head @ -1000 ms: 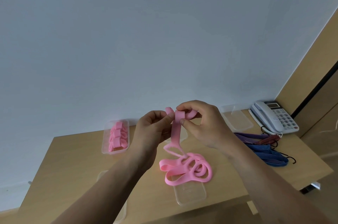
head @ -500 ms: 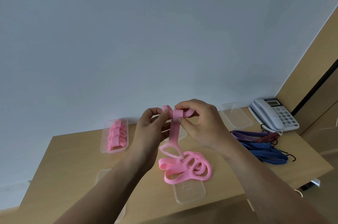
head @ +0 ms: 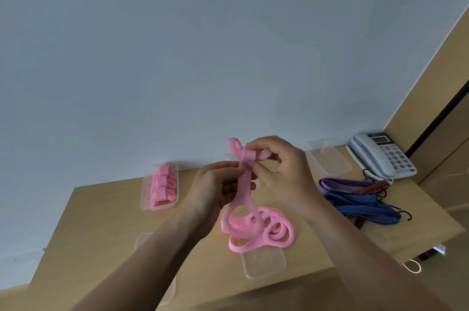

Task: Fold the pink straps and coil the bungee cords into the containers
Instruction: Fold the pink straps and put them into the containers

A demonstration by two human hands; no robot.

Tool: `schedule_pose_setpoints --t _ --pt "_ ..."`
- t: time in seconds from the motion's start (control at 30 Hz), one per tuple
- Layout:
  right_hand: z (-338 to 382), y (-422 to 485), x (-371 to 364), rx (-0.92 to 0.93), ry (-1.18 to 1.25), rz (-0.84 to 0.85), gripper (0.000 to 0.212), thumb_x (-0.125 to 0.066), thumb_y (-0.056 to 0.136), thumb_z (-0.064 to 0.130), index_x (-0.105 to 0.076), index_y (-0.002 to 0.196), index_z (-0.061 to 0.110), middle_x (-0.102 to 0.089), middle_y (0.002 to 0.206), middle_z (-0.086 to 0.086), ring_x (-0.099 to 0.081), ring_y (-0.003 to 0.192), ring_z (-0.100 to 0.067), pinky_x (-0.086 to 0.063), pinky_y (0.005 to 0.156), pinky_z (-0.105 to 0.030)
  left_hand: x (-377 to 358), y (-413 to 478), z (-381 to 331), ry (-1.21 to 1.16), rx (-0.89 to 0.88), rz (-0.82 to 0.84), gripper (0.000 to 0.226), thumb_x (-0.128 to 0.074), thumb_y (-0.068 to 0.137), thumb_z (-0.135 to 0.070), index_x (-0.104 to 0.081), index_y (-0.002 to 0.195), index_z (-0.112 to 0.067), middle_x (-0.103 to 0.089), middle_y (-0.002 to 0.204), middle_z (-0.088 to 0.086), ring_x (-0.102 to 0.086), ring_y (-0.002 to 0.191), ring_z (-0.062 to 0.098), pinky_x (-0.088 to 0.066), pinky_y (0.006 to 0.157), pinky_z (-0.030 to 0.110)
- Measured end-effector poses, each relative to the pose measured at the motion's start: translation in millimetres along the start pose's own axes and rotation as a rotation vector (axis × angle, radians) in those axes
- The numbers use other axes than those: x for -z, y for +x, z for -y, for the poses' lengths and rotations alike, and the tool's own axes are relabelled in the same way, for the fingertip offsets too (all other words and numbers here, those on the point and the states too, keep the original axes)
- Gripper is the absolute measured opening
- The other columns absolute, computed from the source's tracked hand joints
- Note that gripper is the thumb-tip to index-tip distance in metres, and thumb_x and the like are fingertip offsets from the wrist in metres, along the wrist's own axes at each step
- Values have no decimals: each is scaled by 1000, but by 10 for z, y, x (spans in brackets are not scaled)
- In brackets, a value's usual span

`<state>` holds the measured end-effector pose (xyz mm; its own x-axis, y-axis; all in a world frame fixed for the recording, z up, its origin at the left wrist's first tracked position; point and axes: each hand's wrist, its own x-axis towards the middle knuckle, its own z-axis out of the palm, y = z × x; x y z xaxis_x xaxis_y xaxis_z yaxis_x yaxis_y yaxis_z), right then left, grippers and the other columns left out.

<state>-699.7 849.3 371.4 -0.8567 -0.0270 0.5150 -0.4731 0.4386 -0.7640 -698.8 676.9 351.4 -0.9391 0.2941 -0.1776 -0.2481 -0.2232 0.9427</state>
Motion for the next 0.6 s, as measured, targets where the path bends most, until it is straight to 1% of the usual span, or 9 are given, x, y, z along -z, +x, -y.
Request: schedule_pose_setpoints --t 0.1,0.2,0.27,0.33,0.4,0.47,0.5,0.53,0.6 --pt "24 -35 -23 116 -69 -41 27 -72 73 -4 -73 94 14 -70 94 13 -62 83 -13 -53 78 -36 -13 4 -21 -9 -29 3 30 -68 87 -27 -80 108 -8 -76 108 21 -74 100 33 -61 89 42" --pt "39 -64 -38 165 -95 -63 24 -73 73 0 -75 94 10 -72 97 6 -67 92 -16 -54 82 -39 -34 -5 -41 4 -42 -6 37 -73 91 -39 -79 111 -8 -74 114 27 -72 104 42 -57 97 51" --pt "42 -76 -24 172 -120 -50 25 -77 74 -2 -77 95 12 -72 99 5 -67 95 -16 -55 82 -39 -34 -6 -49 11 -49 -12 36 -74 92 -38 -79 111 -8 -73 116 28 -69 111 45 -54 104 57" --pt "50 -79 14 175 -119 -30 24 -76 77 3 -76 97 15 -72 99 9 -67 97 -13 -55 83 -36 -30 -8 -51 22 -50 -16 36 -72 90 -36 -79 111 -9 -75 116 25 -71 111 42 -53 104 57" --pt "74 -67 58 127 -85 -11 23 -71 81 19 -73 104 20 -71 104 15 -66 99 -10 -55 82 -29 -29 -17 -48 45 -51 -25 37 -71 88 -37 -79 112 -10 -77 113 20 -72 109 39 -56 102 52" --pt "95 -34 98 4 -59 34 32 -66 82 34 -70 112 25 -68 111 19 -64 104 -5 -55 80 -21 -31 -33 -41 64 -63 -29 38 -70 87 -37 -78 113 -10 -78 111 15 -74 106 36 -59 96 45" --pt "98 -9 114 -69 -63 77 34 -65 81 38 -70 113 27 -67 111 20 -64 103 -2 -55 79 -21 -35 -41 -37 73 -73 -28 36 -70 88 -35 -78 114 -10 -79 111 13 -74 105 35 -60 93 42" --pt "96 15 123 -126 -80 130 32 -66 82 37 -70 113 28 -68 109 20 -64 100 0 -55 80 -22 -38 -51 -33 85 -86 -26 32 -70 91 -31 -77 114 -11 -79 110 12 -75 104 33 -60 92 40" --pt "102 46 128 -171 -113 226 21 -68 86 27 -73 106 29 -70 102 17 -65 95 -2 -56 80 -28 -47 -63 -26 112 -108 -22 22 -69 97 -22 -77 114 -12 -79 110 13 -74 105 31 -59 92 40"
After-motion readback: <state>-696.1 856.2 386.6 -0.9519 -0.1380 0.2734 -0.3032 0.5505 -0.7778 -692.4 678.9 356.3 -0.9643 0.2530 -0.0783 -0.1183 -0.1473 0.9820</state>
